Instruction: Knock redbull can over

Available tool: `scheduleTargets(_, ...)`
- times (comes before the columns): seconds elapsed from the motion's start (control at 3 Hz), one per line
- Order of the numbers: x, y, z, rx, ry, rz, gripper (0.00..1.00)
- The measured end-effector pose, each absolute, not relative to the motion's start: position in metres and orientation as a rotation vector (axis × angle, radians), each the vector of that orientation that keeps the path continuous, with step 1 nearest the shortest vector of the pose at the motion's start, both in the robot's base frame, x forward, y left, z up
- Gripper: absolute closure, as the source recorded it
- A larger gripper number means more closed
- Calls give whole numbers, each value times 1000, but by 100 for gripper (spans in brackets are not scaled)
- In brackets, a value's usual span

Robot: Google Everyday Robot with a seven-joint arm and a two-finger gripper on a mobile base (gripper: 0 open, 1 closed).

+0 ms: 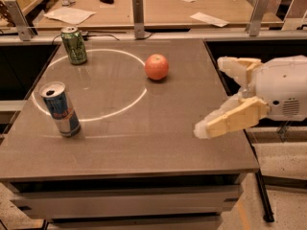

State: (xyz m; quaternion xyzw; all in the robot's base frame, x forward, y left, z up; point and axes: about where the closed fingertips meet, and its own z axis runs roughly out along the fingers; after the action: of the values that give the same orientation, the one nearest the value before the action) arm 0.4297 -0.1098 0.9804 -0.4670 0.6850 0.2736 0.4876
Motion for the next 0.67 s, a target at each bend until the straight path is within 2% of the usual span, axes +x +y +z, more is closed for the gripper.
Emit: scheduleTargets(0.67,406,-35,955,-1130,1570,748,0)
